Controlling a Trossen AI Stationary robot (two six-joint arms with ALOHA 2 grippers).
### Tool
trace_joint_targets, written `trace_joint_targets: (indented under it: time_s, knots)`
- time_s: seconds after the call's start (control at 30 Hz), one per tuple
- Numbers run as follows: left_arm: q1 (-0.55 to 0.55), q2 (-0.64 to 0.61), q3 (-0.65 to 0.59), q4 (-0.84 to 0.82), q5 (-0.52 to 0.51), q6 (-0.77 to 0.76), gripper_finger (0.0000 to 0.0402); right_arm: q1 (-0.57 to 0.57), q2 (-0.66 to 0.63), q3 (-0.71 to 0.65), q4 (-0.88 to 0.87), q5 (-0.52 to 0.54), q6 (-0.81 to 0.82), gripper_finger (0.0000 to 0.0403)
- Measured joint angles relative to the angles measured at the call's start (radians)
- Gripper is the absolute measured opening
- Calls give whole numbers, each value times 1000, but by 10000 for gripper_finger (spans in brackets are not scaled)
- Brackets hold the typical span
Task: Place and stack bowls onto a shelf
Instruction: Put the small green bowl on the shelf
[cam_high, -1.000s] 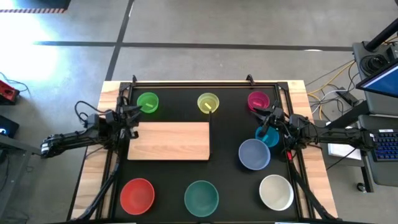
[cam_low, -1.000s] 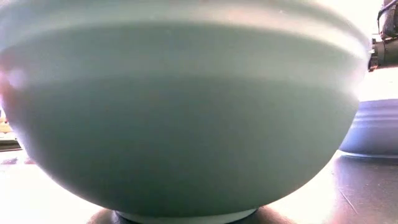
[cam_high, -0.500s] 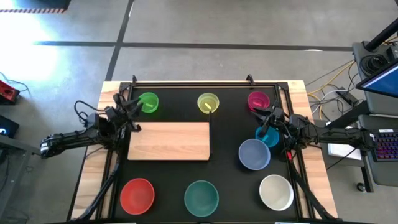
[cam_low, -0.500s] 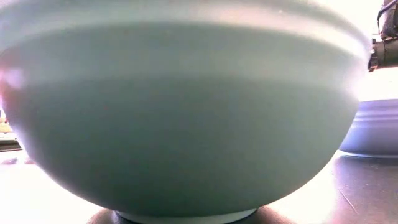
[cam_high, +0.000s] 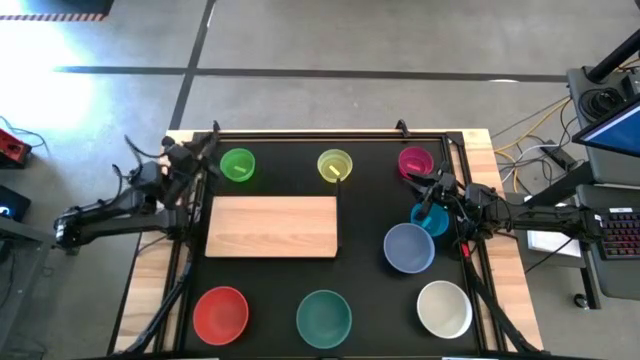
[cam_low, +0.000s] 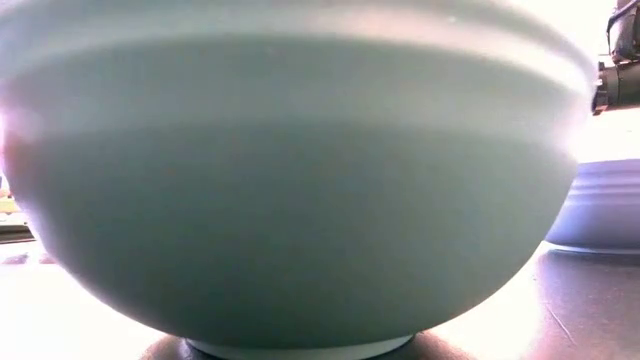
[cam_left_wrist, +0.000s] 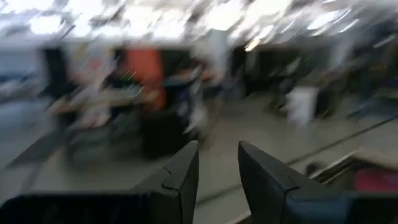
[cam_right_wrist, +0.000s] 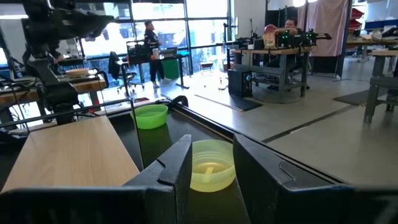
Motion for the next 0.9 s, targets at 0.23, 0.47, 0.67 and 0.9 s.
trace_joint_targets:
  time_s: [0.23,0.47,0.67,0.9]
  knots:
    - [13,176,256,-461,-49,-212,96,0,0,0,0,0,-1,107]
    - [80,338,459,-802,-38,-416,96,0,0,0,0,0,0,107]
    - [178,426,549,-977,90,-490,96,0,0,0,0,0,-1,107]
    - [327,518,546,-978,265,-449,96,0,0,0,0,0,0,107]
